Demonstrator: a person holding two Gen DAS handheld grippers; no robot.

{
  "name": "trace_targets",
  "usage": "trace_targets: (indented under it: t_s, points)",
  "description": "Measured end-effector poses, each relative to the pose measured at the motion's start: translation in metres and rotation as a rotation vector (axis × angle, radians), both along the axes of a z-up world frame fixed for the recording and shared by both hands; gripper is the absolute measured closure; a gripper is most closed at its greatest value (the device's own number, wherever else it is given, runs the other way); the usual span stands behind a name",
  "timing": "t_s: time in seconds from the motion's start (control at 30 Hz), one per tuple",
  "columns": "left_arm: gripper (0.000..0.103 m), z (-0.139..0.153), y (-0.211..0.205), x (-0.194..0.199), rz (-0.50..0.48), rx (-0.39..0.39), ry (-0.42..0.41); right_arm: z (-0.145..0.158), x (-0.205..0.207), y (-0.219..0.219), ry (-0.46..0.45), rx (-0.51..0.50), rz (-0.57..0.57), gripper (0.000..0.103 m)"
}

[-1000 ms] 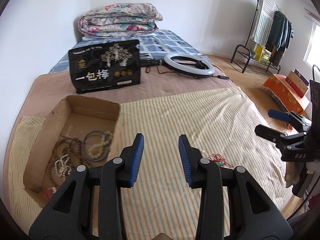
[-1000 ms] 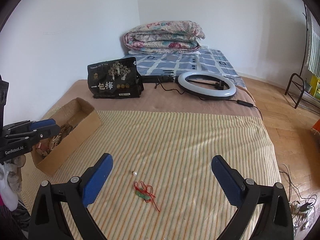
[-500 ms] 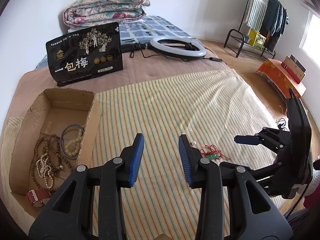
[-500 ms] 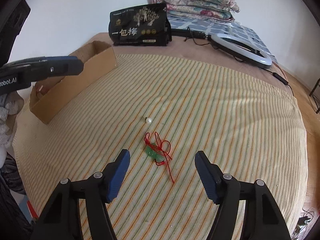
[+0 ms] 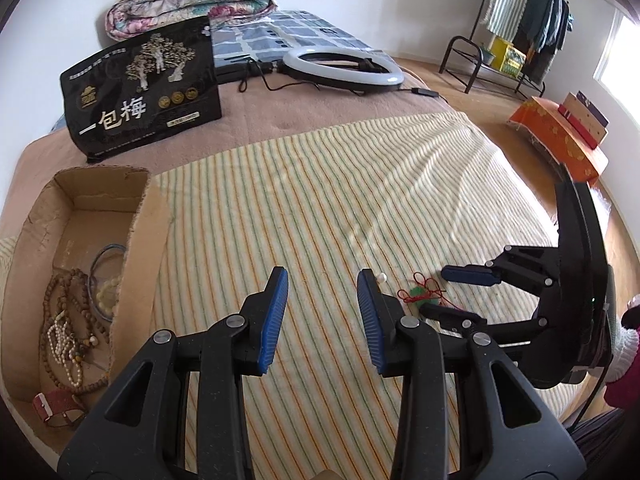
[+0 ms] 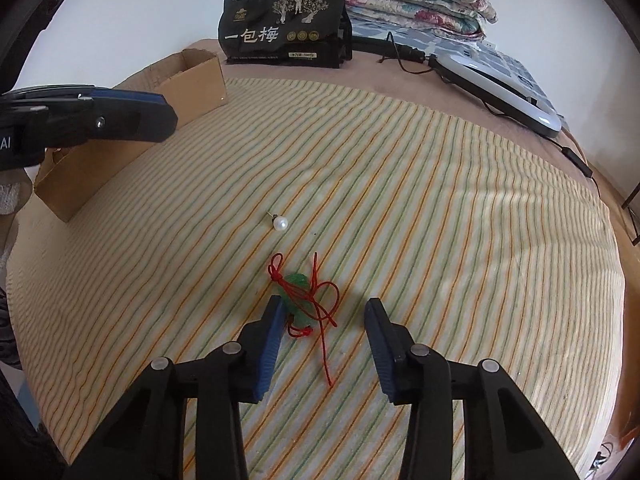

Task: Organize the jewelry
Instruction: 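Grasp the white pearl bead with the left tool while the right tool grasps the jade pendant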

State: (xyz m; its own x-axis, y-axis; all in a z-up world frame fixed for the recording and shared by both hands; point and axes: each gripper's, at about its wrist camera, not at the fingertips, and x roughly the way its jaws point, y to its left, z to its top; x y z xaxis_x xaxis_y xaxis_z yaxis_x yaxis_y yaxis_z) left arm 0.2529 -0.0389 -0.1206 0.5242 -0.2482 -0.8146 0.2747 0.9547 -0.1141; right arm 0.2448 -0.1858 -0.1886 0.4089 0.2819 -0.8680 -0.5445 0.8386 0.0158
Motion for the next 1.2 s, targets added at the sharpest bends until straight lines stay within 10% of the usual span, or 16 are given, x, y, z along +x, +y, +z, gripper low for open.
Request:
trace_targets:
  t_s: [0.3,1.2]
  points:
    - [0.067,-0.023,-0.031,-0.003,-0.105,0.047,0.035,-0.001,0.011,-0.013,-0.011,0.000,-0.049,0.088]
    - [0.067,-0.060,-0.064,0.022,-0.094,0.089,0.066,-0.001,0.015,-0.039,-0.017,-0.002,-0.104,0.088]
